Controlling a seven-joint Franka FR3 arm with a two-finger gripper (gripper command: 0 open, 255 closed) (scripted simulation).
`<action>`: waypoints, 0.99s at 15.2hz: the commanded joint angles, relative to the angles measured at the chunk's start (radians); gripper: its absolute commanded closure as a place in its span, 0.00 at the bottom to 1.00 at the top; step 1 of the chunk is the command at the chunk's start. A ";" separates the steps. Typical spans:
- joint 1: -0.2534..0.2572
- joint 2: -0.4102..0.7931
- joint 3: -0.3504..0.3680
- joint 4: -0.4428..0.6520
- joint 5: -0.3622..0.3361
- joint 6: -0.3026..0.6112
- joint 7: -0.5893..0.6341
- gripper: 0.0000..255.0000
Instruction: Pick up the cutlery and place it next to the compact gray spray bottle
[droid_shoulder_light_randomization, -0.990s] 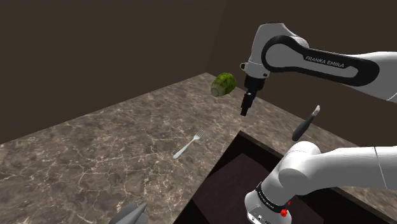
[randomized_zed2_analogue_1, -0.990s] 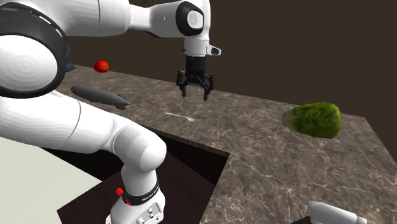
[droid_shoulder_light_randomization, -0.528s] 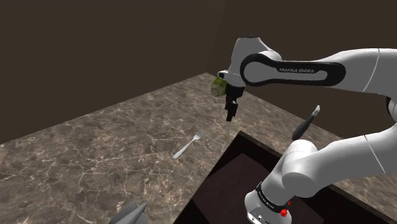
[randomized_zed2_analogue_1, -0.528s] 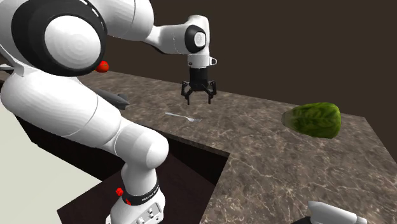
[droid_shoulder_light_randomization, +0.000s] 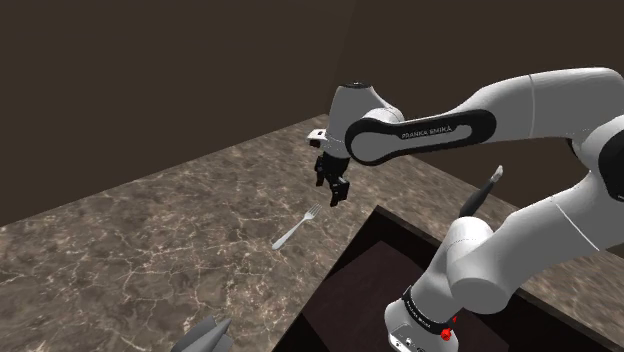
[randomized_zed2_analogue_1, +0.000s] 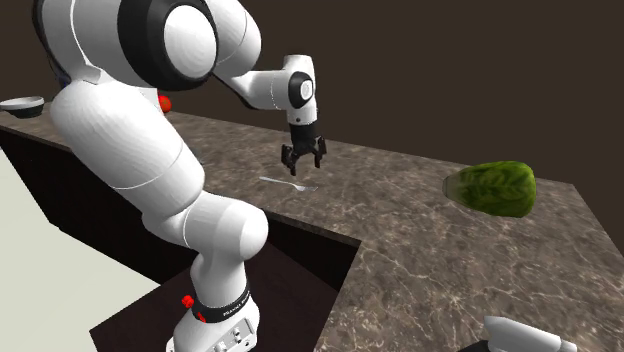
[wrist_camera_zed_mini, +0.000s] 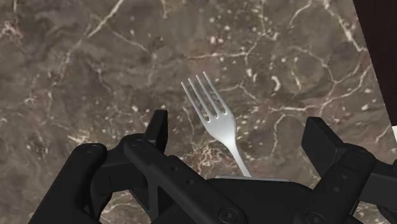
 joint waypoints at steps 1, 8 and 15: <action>0.039 0.046 -0.001 -0.015 0.002 0.078 -0.094 0.00; 0.085 0.136 -0.003 -0.056 0.004 0.227 -0.208 0.00; 0.082 0.173 -0.007 -0.076 0.000 0.284 -0.206 0.00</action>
